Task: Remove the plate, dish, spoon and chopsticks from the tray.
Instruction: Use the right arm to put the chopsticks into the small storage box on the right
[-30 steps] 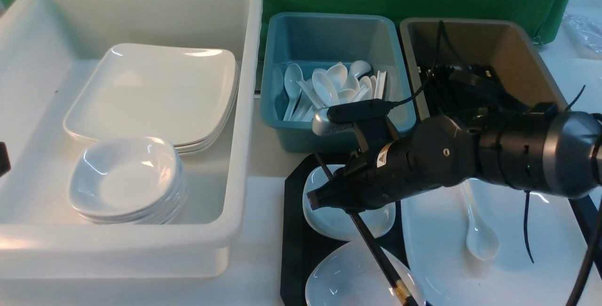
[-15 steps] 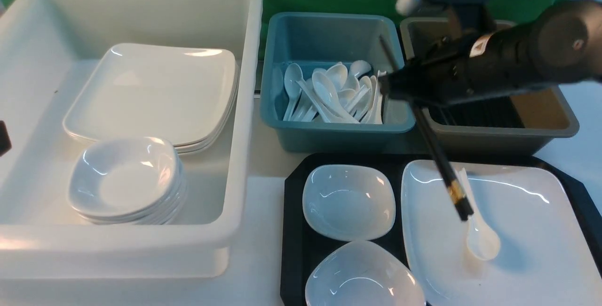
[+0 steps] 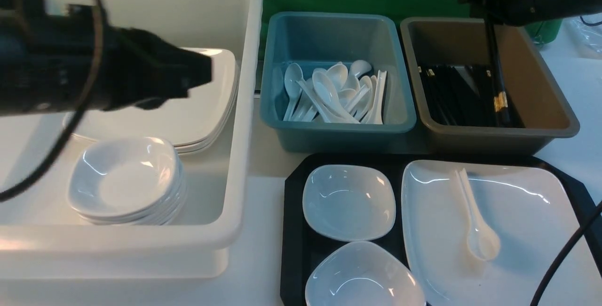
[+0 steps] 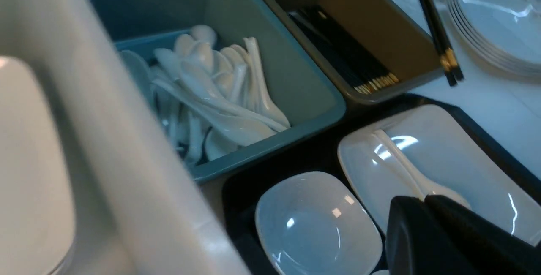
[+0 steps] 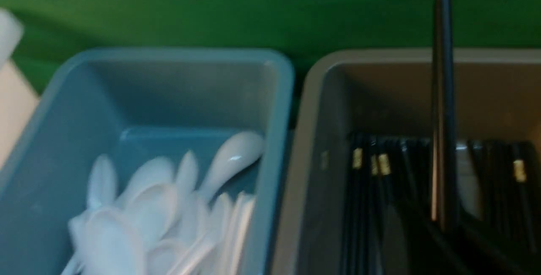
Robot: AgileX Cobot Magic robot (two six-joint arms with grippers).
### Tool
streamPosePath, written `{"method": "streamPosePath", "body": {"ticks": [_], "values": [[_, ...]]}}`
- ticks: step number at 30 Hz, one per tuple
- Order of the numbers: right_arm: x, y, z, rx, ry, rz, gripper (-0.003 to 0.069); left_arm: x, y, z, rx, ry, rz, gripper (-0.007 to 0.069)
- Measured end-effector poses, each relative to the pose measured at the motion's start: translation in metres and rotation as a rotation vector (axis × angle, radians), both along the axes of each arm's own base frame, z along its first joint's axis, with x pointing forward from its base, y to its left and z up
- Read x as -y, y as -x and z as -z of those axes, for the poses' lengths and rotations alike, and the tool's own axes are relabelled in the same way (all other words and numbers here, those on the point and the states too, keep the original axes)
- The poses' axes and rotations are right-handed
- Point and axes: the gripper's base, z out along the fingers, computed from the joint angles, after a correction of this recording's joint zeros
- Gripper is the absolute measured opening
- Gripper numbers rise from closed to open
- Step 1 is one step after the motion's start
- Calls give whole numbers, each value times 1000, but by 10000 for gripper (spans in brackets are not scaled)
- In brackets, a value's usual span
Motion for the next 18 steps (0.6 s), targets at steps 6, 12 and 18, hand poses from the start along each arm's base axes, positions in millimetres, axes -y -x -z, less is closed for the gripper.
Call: {"method": "streamPosePath", "body": {"ticks": [6, 12, 18], "values": [[13, -28, 18, 93, 1, 66, 52, 75, -24, 14, -59, -151, 113, 1], [17, -45, 39, 170, 18, 99, 52, 115, -22, 32, -118, -236, 175, 1], [17, -56, 74, 119, 30, 103, 59, 121, -19, 34, -144, -225, 173, 1]]}}
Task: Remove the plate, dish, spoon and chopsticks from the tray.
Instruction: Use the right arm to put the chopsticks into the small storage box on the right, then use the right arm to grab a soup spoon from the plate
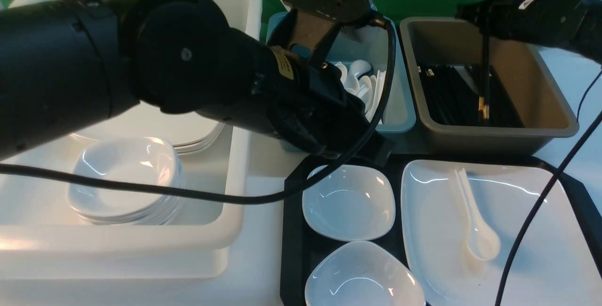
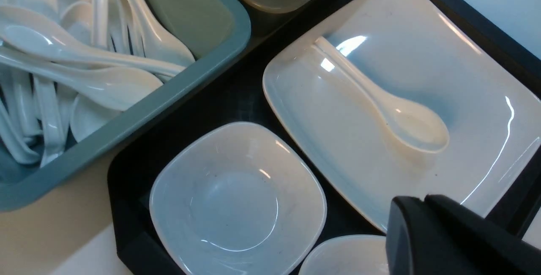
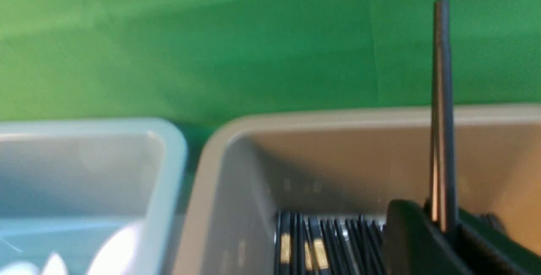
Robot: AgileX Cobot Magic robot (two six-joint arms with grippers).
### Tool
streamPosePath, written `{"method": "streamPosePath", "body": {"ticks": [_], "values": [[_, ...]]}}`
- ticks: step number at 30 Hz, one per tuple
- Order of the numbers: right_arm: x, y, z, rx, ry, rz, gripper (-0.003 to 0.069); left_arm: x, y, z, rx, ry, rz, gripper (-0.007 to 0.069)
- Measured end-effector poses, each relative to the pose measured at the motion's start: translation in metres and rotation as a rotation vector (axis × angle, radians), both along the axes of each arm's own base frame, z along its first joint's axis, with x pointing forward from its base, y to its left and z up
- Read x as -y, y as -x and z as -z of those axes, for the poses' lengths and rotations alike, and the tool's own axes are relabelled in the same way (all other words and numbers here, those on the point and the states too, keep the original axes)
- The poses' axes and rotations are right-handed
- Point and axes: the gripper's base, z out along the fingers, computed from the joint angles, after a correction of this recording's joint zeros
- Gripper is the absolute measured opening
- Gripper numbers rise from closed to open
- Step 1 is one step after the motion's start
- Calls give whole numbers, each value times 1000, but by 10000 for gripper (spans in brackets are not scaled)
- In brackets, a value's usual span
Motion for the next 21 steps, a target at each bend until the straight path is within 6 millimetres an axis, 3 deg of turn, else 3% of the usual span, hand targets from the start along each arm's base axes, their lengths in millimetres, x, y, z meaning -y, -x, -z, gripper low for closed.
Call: {"method": "streamPosePath", "body": {"ticks": [3, 7, 11, 14, 18, 21], "values": [[-1, -1, 11, -41, 1, -7, 110, 0, 0, 0, 3, -5, -2, 1], [-2, 2, 16, -111, -1, -25, 300, 0, 0, 0, 4, -4, -2, 1], [-6, 17, 8, -252, -8, -75, 402, -1, -1, 0, 11, -10, -12, 1], [-8, 41, -20, -369, -9, -129, 365, -3, -2, 1, 16, -23, -28, 1], [-10, 84, -73, -486, -3, -206, 171, -3, -4, 0, 26, -25, -38, 1], [-10, 114, -94, -604, 4, -257, 64, -7, -7, 0, 30, -20, -54, 4]]}}
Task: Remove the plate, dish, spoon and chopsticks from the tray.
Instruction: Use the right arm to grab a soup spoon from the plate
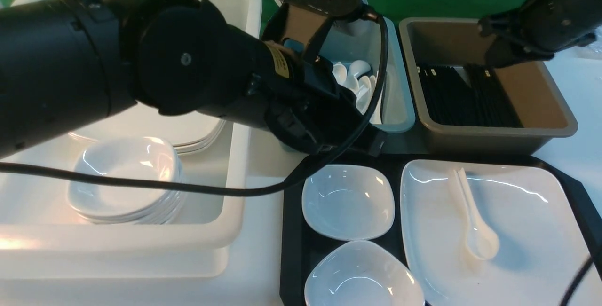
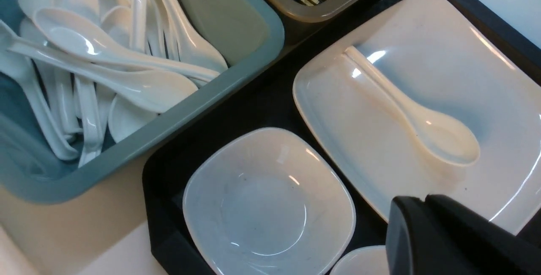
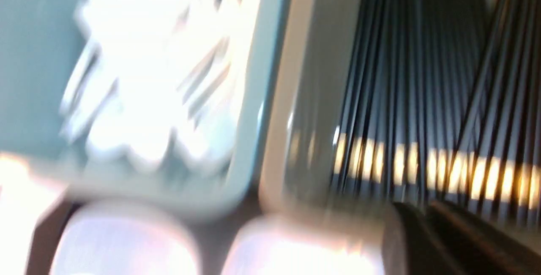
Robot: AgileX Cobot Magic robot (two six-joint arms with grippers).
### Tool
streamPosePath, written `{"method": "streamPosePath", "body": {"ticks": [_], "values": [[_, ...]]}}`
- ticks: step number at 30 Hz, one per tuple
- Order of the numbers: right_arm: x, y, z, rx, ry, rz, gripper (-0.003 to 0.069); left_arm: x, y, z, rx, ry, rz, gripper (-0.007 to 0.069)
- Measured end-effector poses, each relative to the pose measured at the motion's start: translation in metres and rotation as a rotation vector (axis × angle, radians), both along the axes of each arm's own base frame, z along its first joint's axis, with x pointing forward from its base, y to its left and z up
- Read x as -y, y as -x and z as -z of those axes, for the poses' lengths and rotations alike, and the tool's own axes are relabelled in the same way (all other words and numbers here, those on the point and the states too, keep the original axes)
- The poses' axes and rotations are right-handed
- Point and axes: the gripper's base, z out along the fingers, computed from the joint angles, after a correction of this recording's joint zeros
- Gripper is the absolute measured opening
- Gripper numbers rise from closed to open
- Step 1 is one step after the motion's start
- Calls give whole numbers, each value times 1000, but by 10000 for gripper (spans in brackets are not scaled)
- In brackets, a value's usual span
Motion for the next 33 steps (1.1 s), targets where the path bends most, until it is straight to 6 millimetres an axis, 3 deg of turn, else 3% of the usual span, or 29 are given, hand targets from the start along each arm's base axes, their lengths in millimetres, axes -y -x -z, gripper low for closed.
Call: {"method": "streamPosePath", "body": {"ticks": [3, 7, 9, 10, 14, 18, 26, 29, 33], "values": [[0, 22, 4, -126, 9, -31, 55, -5, -4, -1, 1, 4, -20, 6], [2, 42, 37, -259, 17, -32, 146, -13, -4, -9, 37, -1, -32, 7], [2, 50, 75, -297, 30, -11, 302, -17, -2, -15, 76, -19, -28, 8], [0, 53, 88, -298, 38, -7, 344, -18, -1, -17, 82, -21, -27, 8], [-11, 54, 118, -234, 62, -14, 459, -20, 1, -16, 73, -40, -24, 11], [-30, 47, 140, -152, 112, -65, 491, -21, 3, -13, 39, -67, -19, 11], [-33, 39, 162, -140, 162, -48, 463, -24, 7, -8, -23, -109, -10, 11], [-33, 38, 161, -126, 162, -46, 368, -24, 7, -8, -22, -112, -3, 11], [-33, 37, 161, -117, 164, -48, 117, -24, 7, -8, -21, -112, -2, 11]]}}
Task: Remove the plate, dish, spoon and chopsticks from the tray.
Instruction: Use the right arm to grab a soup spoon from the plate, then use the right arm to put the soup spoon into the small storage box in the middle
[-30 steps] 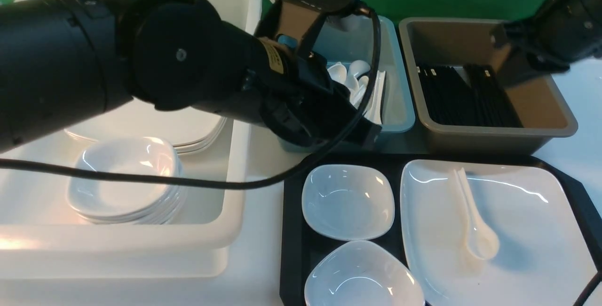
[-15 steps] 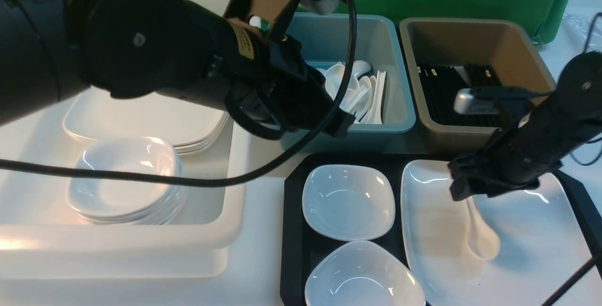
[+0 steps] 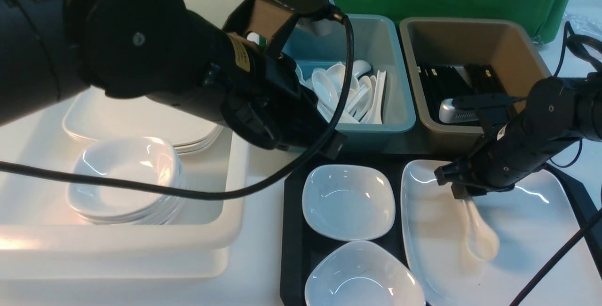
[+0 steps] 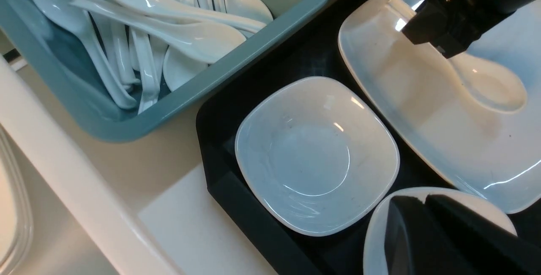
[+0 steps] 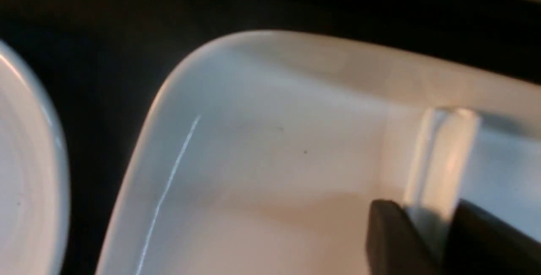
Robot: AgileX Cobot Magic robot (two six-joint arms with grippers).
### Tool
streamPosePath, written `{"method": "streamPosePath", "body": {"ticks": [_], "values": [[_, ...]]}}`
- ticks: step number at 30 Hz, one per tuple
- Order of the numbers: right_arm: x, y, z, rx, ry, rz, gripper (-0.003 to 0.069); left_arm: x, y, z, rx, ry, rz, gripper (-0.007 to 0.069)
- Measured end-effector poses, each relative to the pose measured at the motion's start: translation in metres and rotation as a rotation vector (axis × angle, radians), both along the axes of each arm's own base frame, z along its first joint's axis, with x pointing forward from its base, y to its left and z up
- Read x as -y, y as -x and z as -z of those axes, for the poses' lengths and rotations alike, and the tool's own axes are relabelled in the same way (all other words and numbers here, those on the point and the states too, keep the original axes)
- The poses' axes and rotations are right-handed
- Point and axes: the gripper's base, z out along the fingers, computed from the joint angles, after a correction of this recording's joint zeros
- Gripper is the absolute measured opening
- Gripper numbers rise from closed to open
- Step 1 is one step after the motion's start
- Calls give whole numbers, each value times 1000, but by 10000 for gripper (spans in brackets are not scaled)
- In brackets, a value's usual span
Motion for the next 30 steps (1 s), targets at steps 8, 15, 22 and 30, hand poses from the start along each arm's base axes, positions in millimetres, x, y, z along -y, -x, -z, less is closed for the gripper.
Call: {"method": "streamPosePath", "body": {"ticks": [8, 15, 22, 30], "values": [[-1, 14, -21, -53, -22, -11, 83, 0, 0, 0, 0, 0, 0, 11], [-25, 25, -118, 294, -174, -68, 83, 1, -2, -2, 26, 21, -5, 11], [-54, -18, -179, 603, -260, -88, 83, 7, -11, -16, 169, 143, -32, 11], [-74, -75, -153, 696, -296, -34, 98, 9, -16, -24, 253, 213, -47, 11]]}}
